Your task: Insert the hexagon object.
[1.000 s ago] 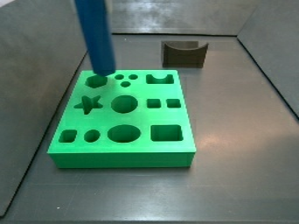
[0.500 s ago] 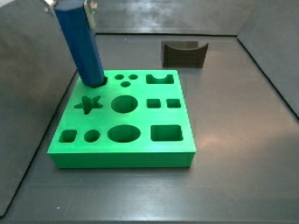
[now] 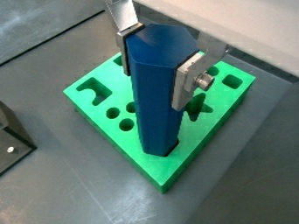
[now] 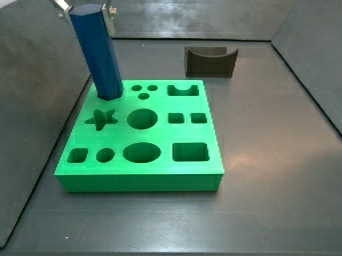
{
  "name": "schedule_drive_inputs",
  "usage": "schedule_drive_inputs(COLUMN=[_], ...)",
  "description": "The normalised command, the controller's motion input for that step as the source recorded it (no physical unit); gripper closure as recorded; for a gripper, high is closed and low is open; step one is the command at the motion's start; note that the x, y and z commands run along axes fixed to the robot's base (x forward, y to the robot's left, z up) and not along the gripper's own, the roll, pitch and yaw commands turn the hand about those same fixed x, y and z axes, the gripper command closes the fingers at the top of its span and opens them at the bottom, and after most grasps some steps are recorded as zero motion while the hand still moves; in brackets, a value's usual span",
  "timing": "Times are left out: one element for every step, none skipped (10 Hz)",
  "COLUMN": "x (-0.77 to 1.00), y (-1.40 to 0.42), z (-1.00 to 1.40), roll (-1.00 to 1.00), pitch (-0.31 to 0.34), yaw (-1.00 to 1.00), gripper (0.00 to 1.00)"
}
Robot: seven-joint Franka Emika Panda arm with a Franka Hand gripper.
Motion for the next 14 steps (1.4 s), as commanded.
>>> schedule_drive_inputs(x=[0.00, 0.00, 0.08, 0.00, -0.02, -0.06, -0.14, -0.15, -0.21, -0.17, -0.06, 0.09, 0.32, 0.35], y=[0.11, 0.03, 0.00, 0.00, 0.00, 0.00, 0.00, 0.00, -0.06, -0.07, -0.11, -0.06, -0.02, 0.00], z=[-0.31, -0.39, -0.43, -0.37, -0.27, -0.21, -0.11, -0.05, -0.05, -0.09, -0.14, -0.13, -0.23, -0.19], roll=[-0.07, -0.09, -0.08, -0.17, -0.29, -0.30, -0.25, -0.22, -0.14, -0.09, -0.04, 0.00, 0.06, 0.03], pitch=[-0.051, -0.059, -0.054, -0.089, -0.127, -0.139, -0.117, -0.084, -0.080, -0.043, -0.011, 0.034, 0.134, 0.154], yaw=[-0.08, -0.07, -0.14, -0.15, -0.09, -0.11, -0.07, 0.00, 0.02, 0.00, 0.00, -0.03, -0.11, -0.13], gripper=[1.00, 1.00, 1.00, 1.00, 1.00, 1.00, 1.00, 1.00, 1.00, 1.00, 1.00, 1.00, 1.00, 1.00])
